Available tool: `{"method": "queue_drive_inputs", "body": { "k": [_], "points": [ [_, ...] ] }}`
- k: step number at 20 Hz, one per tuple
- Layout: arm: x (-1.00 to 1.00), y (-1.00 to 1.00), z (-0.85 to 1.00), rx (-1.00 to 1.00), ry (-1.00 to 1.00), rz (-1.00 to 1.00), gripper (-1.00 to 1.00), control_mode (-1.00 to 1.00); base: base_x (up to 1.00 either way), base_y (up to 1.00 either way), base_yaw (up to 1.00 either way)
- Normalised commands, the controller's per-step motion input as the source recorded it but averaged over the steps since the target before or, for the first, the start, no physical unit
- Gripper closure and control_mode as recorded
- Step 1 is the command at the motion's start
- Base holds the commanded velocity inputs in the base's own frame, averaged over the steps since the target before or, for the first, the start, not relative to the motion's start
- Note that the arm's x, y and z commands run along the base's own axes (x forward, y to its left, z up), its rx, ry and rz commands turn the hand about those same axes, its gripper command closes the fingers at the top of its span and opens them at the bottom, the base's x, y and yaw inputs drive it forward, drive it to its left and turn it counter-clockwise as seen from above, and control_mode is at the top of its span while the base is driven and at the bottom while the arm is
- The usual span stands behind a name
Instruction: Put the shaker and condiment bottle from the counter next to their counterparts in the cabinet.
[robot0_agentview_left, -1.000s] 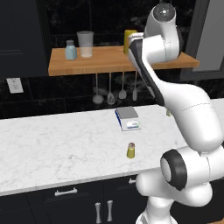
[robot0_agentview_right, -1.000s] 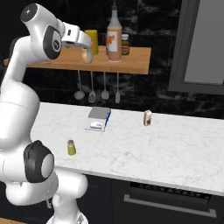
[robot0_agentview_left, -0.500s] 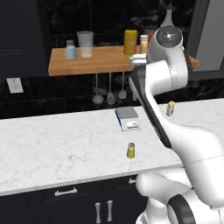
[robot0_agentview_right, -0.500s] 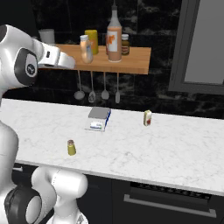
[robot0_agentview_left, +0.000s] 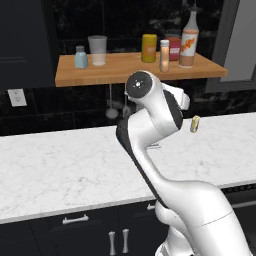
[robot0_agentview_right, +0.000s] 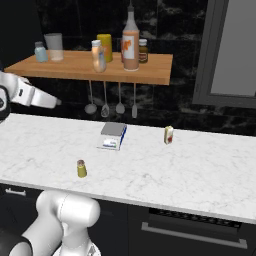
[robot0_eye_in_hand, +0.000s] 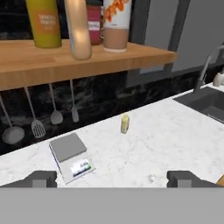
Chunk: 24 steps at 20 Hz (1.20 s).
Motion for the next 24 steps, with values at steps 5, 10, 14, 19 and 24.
{"method": "queue_drive_inputs", "body": {
  "k": [5, 10, 14, 19, 24],
  "points": [
    [0.0, 0.41, -0.4, 0.07, 0.0, -0.57, -1.0, -1.0, 0.0, 0.0, 0.0],
    [0.0, 0.06, -0.36, 0.22, -0.01, -0.5, -1.0, -1.0, 0.0, 0.0, 0.0],
    [0.0, -0.07, -0.48, 0.18, -0.02, -0.34, -1.0, -1.0, 0.0, 0.0, 0.0],
    [-0.06, -0.04, -0.63, 0.03, -0.03, -0.14, -1.0, -1.0, 0.0, 0.0, 0.0],
    [-0.26, -0.01, -0.51, 0.0, -0.01, -0.03, -1.0, -1.0, 0.0, 0.0, 0.0]
  ]
}}
